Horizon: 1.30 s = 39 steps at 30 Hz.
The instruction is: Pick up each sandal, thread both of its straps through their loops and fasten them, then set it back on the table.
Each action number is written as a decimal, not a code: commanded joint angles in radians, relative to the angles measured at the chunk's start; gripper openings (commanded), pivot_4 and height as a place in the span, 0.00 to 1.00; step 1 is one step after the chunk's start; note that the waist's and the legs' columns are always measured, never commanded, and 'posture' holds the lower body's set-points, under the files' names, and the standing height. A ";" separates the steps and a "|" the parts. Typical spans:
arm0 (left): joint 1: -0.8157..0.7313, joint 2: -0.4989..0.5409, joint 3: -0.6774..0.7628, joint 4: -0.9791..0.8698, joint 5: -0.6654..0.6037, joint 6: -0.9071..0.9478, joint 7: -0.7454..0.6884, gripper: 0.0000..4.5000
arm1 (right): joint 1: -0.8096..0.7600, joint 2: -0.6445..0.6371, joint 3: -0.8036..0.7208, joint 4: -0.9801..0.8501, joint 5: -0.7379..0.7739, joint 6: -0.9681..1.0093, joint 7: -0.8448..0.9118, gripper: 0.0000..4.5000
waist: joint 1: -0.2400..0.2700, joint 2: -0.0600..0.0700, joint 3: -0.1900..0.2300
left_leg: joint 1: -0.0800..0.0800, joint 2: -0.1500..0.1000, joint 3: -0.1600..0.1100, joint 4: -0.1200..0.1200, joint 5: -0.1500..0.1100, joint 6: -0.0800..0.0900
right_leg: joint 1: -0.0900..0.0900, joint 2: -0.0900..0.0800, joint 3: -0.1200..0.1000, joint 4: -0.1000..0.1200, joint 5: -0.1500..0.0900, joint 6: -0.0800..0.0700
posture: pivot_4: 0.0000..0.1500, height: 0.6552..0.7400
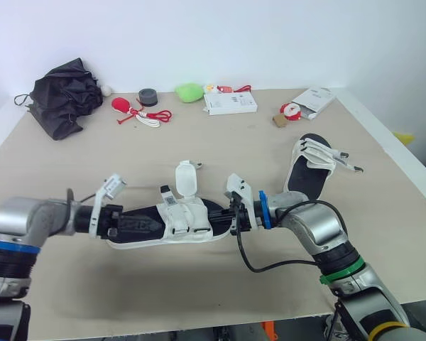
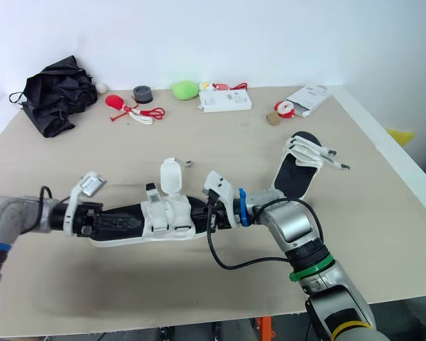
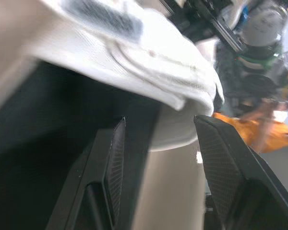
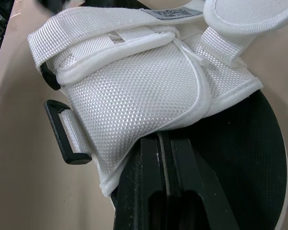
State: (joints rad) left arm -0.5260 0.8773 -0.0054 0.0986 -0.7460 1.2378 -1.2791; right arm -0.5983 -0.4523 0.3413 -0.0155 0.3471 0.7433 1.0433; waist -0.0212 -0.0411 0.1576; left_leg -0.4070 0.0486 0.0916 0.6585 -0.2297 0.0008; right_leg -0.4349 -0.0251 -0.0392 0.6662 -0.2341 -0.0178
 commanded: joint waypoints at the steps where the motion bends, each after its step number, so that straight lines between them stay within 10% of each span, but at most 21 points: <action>1: -0.067 0.078 -0.017 0.031 0.006 -0.033 -0.097 0.52 | 0.001 -0.021 0.037 0.008 -0.028 0.006 0.015 0.00 | -0.001 0.000 0.000 | 0.000 0.000 0.000 0.000 0.000 0.000 | 0.000 0.000 0.000 0.000 0.000 0.000 | 1.00 1.00; 16: -0.319 -0.276 0.086 0.216 -0.035 0.016 0.158 0.52 | -0.173 -0.109 0.182 0.040 -0.120 0.041 0.144 0.00 | 0.003 0.000 0.000 | -0.002 -0.002 0.001 0.004 0.000 0.003 | 0.001 0.001 0.001 0.000 0.002 0.003 | 1.00 1.00; 39: -0.427 -0.385 0.129 0.602 0.069 -0.014 0.275 0.52 | -0.122 -0.074 0.162 0.023 -0.117 0.051 0.099 0.00 | 0.004 0.000 0.000 | -0.003 -0.002 0.000 0.006 -0.001 0.003 | 0.001 -0.001 -0.001 0.000 0.003 0.002 | 1.00 1.00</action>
State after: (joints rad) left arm -0.8976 0.5060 0.0907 0.6717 -0.6810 1.2453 -1.0208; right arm -0.7462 -0.5271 0.4728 0.0034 0.2494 0.7695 1.1509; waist -0.0172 -0.0414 0.1574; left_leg -0.4098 0.0463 0.0914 0.6653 -0.2300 0.0036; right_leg -0.4339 -0.0261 -0.0403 0.6669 -0.2314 -0.0157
